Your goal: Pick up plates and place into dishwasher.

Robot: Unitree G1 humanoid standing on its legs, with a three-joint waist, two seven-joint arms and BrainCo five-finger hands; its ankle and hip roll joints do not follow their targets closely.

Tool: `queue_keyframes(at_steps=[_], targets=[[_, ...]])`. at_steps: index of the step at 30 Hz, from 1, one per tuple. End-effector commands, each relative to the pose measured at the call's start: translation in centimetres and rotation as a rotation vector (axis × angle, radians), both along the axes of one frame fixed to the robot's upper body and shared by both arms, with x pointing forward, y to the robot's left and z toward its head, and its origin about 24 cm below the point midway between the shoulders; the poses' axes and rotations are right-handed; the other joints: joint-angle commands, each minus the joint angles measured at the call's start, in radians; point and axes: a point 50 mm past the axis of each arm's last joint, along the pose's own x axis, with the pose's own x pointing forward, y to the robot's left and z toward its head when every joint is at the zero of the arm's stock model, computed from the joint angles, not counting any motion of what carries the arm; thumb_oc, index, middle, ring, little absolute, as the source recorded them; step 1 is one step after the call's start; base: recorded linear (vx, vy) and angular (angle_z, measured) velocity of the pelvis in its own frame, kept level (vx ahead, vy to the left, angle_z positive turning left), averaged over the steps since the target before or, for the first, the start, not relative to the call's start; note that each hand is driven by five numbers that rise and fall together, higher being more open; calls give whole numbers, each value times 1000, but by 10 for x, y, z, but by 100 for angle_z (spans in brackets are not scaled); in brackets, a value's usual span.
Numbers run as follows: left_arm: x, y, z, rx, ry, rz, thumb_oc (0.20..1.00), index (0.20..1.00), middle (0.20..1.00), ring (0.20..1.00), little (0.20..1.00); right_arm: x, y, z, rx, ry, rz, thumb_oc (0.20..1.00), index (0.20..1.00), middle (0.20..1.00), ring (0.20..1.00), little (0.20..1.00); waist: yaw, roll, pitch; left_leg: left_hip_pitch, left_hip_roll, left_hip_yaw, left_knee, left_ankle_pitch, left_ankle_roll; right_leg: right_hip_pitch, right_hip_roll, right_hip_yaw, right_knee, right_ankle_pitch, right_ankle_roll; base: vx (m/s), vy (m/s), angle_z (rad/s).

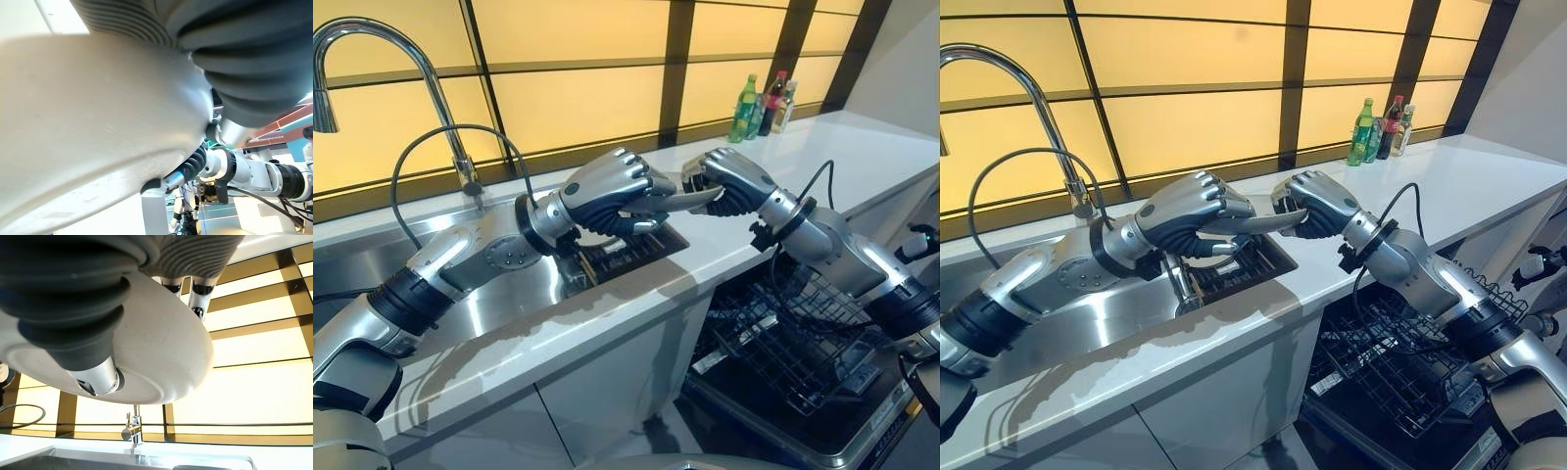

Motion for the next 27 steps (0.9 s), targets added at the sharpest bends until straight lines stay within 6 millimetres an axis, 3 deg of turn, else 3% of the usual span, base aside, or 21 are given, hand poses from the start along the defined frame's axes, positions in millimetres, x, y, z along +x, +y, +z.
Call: queue_keyframes(at_steps=[1, 5, 6, 7, 11, 15, 23, 27], targets=[[3, -5, 33, -91, -95, -33, 200, 200, 200, 200, 200, 8, -23, 37, 152, -58, -63, 200, 200, 200, 200, 200, 20, 12, 38, 32, -124, 34, 21, -186, 70, 26, 21, 12, 13, -140, 76, 0, 0, 0], [9, 2, 27, -76, -80, 35, 209, 209, 209, 209, 209, 4, -29, 26, 206, -26, -60, 200, 200, 200, 200, 200, 10, 15, 42, 36, -123, 39, 22, -190, 72, 26, 24, 24, 14, -139, 76, 25, -4, -2], [12, 5, 26, -73, -69, 67, 721, 721, 721, 721, 721, 3, -31, 23, 215, -16, -65, 200, 200, 200, 200, 200, 7, 15, 43, 37, -122, 41, 22, -191, 72, 25, 25, 28, 14, -139, 76, 32, -6, -4], [14, 8, 24, -68, -64, 96, 1000, 1000, 1000, 1000, 1000, 2, -34, 21, 219, -8, -72, 200, 200, 200, 200, 200, 3, 15, 44, 38, -122, 44, 22, -192, 73, 25, 26, 30, 14, -139, 76, 36, -7, -6], [25, 33, 17, -51, -69, 252, 1000, 1000, 1000, 1000, 1000, -3, -50, 9, 202, 26, -132, 200, 200, 200, 200, 200, -12, 18, 46, 43, -119, 58, 19, -195, 74, 22, 31, 48, 14, -137, 78, 40, 4, -5], [37, 82, 12, -123, -57, 467, 1000, 1000, 1000, 1000, 1000, -11, -81, -7, 170, 73, -250, 200, 200, 200, 200, 200, -38, 20, 50, 47, -113, 84, 18, -193, 74, 17, 37, 68, 14, -132, 80, 39, 13, -8], [33, 156, 5, -239, -84, 779, 1000, 1000, 1000, 1000, 1000, -39, -139, -27, 182, 159, -448, 200, 200, 200, 200, 200, -79, 23, 66, 50, -109, 113, 17, -193, 77, 4, 47, 99, 19, -127, 83, 13, 10, -18], [29, 183, 5, -275, -103, 898, 1000, 1000, 1000, 1000, 1000, -48, -158, -39, 163, 298, -504, 200, 200, 200, 200, 200, -97, 22, 77, 50, -108, 124, 17, -194, 76, -2, 49, 106, 22, -128, 84, 1, 1, -6]])
